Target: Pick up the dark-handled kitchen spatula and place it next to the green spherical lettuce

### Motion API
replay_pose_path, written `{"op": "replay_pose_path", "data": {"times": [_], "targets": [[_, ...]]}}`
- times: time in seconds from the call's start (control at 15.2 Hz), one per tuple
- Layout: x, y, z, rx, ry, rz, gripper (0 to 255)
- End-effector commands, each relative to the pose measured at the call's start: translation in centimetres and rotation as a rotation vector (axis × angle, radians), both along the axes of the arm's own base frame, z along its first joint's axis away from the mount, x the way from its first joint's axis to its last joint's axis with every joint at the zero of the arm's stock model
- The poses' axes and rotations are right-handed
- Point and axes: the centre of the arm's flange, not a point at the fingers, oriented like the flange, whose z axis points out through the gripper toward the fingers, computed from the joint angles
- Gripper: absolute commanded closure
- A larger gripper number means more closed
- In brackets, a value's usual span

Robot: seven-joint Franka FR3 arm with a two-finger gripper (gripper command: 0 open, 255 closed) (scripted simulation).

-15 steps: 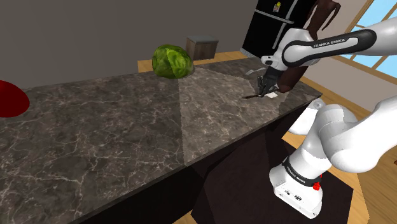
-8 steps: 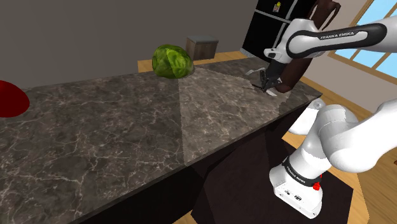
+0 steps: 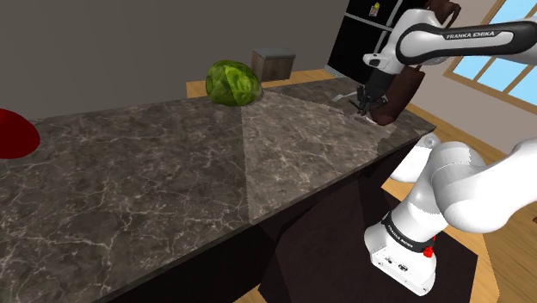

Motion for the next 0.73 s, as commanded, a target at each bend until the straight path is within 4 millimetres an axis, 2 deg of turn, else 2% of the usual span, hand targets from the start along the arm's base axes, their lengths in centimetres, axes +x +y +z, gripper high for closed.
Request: {"op": "replay_pose_path", "data": {"times": [0.0, 0.66], "targets": [[0.0, 0.2, 1.1, 0.000, 0.000, 0.000, 255], [0.0, 0.2, 6.4, 0.000, 0.000, 0.000, 255]]}}
